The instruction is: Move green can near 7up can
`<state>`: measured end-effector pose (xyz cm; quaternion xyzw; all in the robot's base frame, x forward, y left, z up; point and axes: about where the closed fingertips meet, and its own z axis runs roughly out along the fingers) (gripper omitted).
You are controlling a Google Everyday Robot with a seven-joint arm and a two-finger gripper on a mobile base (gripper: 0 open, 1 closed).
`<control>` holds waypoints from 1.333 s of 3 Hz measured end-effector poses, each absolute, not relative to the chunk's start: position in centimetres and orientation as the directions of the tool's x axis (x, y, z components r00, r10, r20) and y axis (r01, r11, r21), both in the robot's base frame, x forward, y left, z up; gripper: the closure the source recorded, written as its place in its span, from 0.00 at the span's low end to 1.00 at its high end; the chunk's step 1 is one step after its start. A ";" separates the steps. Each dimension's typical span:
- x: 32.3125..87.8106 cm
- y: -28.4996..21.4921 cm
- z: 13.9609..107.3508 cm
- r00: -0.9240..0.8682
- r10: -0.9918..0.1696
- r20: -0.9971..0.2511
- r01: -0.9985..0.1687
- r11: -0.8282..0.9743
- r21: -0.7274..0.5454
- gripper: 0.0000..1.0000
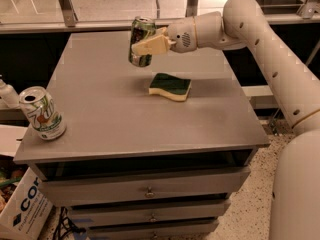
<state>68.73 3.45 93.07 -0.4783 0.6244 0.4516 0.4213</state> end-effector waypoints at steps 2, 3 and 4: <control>65.6 5.3 92.1 -0.102 -0.263 -0.959 -0.994 -0.009 0.109 1.00; 61.8 6.9 90.6 -0.015 -0.314 -0.949 -0.989 -0.136 0.061 1.00; 58.2 8.7 88.9 0.059 -0.356 -0.933 -0.968 -0.249 0.033 1.00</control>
Offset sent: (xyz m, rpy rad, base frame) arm -0.0734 0.0294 -0.0280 -0.0818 -0.0956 0.3036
